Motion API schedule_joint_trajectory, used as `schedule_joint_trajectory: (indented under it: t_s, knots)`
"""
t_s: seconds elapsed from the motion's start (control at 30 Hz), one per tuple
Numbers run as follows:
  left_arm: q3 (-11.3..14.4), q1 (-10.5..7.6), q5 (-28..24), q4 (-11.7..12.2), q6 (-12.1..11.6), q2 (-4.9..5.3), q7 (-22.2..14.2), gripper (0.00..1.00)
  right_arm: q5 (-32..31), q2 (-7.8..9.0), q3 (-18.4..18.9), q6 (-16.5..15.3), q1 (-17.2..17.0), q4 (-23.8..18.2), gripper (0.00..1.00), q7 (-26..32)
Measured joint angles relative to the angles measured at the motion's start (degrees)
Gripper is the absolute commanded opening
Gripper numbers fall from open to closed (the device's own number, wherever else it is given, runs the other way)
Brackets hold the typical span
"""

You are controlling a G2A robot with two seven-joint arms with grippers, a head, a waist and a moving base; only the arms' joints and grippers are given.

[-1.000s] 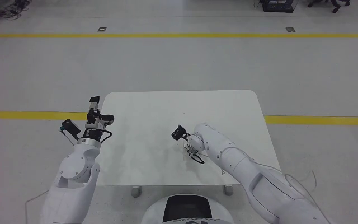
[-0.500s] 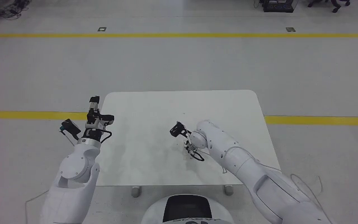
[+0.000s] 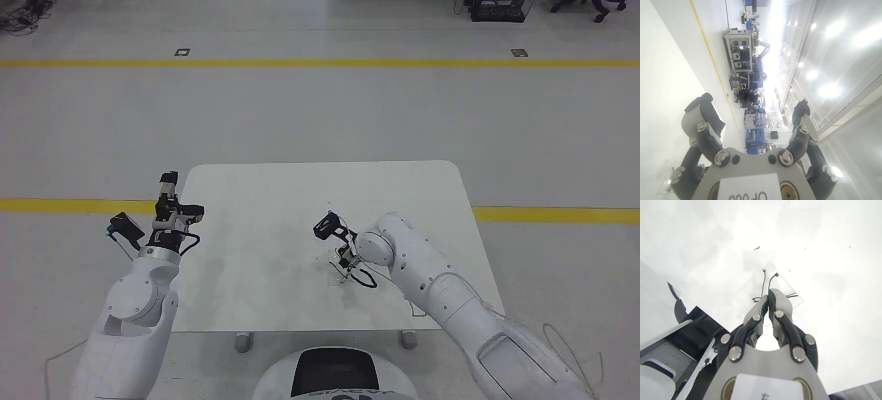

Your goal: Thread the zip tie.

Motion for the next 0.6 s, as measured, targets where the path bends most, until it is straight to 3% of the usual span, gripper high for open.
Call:
schedule_joint_trajectory:
  t_s: [0.17,0.33,0.5,0.6]
  knots:
    - [0.0,0.00,0.0,0.0,0.0,0.00,0.0,1.00,3.1,2.33,6.3,-3.5,-3.6,-4.9,0.00,-1.0]
    - [0.0,0.00,0.0,0.0,0.0,0.00,0.0,1.00,9.6,4.77,11.0,-3.9,-7.4,-9.6,0.00,-2.9]
    - [0.0,0.00,0.0,0.0,0.0,0.00,0.0,1.00,19.0,7.32,12.2,-3.8,-8.7,-11.6,0.00,-4.0]
    - [0.0,0.00,0.0,0.0,0.0,0.00,0.0,1.00,20.5,7.65,12.2,-3.8,-8.6,-11.5,0.00,-3.9]
